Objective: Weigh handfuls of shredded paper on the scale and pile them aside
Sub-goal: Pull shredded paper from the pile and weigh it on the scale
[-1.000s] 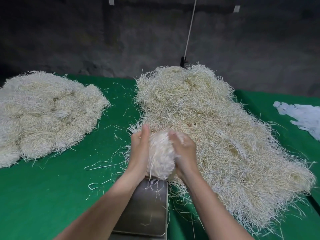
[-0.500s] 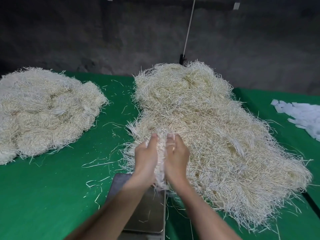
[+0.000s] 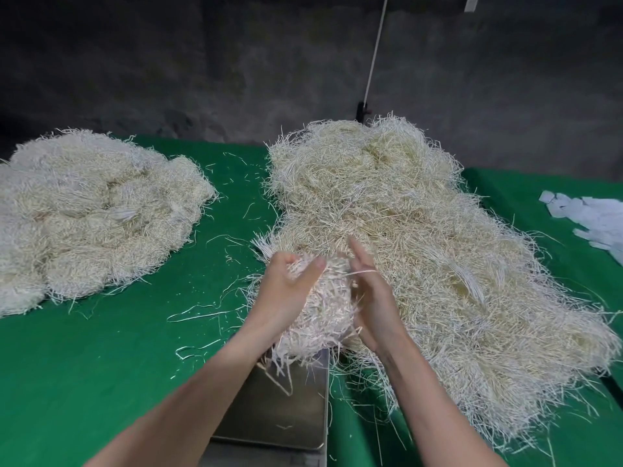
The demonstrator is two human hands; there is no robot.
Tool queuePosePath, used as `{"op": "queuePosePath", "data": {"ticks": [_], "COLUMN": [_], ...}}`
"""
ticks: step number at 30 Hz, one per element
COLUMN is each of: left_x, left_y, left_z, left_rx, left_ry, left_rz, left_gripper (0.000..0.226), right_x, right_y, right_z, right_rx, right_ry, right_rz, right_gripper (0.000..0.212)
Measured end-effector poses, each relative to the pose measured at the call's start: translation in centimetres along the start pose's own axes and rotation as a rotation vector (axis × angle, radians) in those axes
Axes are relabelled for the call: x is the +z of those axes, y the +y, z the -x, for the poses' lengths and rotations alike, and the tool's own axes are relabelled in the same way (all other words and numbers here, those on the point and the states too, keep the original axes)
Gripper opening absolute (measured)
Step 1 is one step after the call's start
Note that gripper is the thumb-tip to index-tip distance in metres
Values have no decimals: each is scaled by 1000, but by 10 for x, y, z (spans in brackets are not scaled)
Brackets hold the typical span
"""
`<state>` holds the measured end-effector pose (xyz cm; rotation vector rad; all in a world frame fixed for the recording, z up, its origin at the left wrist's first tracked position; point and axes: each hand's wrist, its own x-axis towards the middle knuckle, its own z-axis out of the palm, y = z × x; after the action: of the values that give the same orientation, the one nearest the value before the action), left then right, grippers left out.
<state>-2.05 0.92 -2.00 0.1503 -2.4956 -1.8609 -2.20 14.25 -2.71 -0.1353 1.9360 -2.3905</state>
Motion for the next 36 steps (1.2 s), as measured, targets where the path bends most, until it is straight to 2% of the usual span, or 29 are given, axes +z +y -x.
{"op": "queuePosePath", "data": {"ticks": [2, 3, 4, 5, 7, 9, 11, 13, 15, 16, 18, 20, 22, 24, 26, 27, 28, 29, 30, 31, 33, 34, 36], "left_x": [1, 2, 2, 1, -4, -13, -15, -2, 15, 21, 23, 17, 15, 16, 23, 28, 32, 34, 35, 32, 21, 18, 22], "left_y": [3, 4, 5, 5, 0, -12, -28, -35, -26, -19, -5, -3, -6, -5, -3, -2, -1, 2, 3, 5, 11, 12, 10], "left_z": [-5, -7, -8, -10, -12, -6, 9, 26, 22, 11, -7, -20, -21, -15, -6, 1, 9, 15, 17, 13, 2, -4, -5], "left_rx": [31, 53, 62, 61, 22, -87, -153, -114, -166, -265, -429, -461, -442, -388, -312, -291, -289, -322, -390, -444, -462, -470, -436], "left_ry": [-20, -17, -20, -31, -61, -120, -241, -310, -251, -155, 125, 281, 313, 297, 216, 161, 91, 21, -55, -114, -107, -41, 110], "left_rz": [-54, -67, -50, -12, 100, 294, 566, 595, 649, 701, 763, 733, 654, 612, 631, 623, 597, 605, 702, 825, 946, 921, 670], "left_gripper": [77, 71, 66, 66, 79, 88, 82, 73, 85, 84, 76, 84, 85, 73, 49, 48, 65, 95, 115, 115, 74, 55, 38], "right_x": [11, 17, 23, 24, 18, 9, 3, 9, 24, 30, 33, 24, 12, 14, 26, 28, 26, 22, 21, 25, 44, 50, 47], "right_y": [-2, 1, 2, 3, 2, -1, -3, 0, 8, 14, 23, 24, 20, 13, 5, 1, -2, -2, 0, 3, 18, 21, 18], "right_z": [6, 9, 11, 10, 7, 3, -3, -5, 1, 5, 12, 15, 21, 27, 21, 13, 2, -8, -12, -10, 3, 7, 1], "right_rx": [124, 198, 236, 228, 212, 261, 266, 212, 115, 58, 23, 72, 118, 74, -28, -74, -120, -167, -208, -244, -322, -354, -340], "right_ry": [-162, -170, -131, -45, 148, 300, 386, 427, 359, 287, 130, -24, -147, -132, -12, 80, 189, 300, 380, 421, 418, 382, 329], "right_rz": [75, 121, 169, 219, 188, 36, -8, 20, 248, 378, 531, 582, 521, 405, 401, 435, 452, 463, 475, 490, 576, 609, 565], "right_gripper": [83, 92, 93, 83, 65, 74, 79, 67, 43, 42, 51, 70, 94, 104, 95, 85, 71, 53, 35, 26, 23, 21, 22]}}
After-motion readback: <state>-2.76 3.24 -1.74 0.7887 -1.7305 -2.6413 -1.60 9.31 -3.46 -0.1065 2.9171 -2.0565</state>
